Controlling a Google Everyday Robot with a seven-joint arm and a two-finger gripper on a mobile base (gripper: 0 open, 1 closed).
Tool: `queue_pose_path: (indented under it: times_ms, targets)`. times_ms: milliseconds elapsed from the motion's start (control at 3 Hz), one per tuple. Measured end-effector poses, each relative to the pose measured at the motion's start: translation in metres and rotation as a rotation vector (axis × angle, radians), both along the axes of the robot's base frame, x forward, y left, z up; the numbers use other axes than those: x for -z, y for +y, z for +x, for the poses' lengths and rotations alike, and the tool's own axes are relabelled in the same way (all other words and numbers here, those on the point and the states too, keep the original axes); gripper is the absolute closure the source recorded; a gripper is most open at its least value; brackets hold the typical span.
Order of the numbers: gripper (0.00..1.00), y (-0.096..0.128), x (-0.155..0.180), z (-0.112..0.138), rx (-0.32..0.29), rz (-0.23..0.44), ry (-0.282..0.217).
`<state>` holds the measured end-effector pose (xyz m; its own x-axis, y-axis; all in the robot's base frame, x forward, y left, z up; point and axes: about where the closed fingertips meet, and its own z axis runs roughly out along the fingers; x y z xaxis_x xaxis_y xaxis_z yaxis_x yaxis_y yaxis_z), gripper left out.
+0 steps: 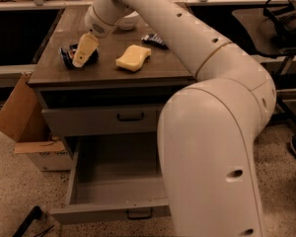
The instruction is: Place pepsi can into middle drawer
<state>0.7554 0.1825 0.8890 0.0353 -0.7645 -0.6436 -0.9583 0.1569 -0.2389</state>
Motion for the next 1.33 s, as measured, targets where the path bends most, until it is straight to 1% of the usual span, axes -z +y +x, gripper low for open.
queue_pose_path:
  times_ms: [333, 667, 1000, 1333]
  targets:
    - [0.0, 0.01, 0.012, -0.001, -0.017, -0.027, 0.034]
    - [0.0, 0.017, 0.02, -0.001, -0.032, -0.036, 0.057]
    - [0.16, 0.025, 0.027, -0.001, -0.054, -0.031, 0.082]
    - [0.4, 0.033, 0.032, 0.0, -0.073, -0.017, 0.098]
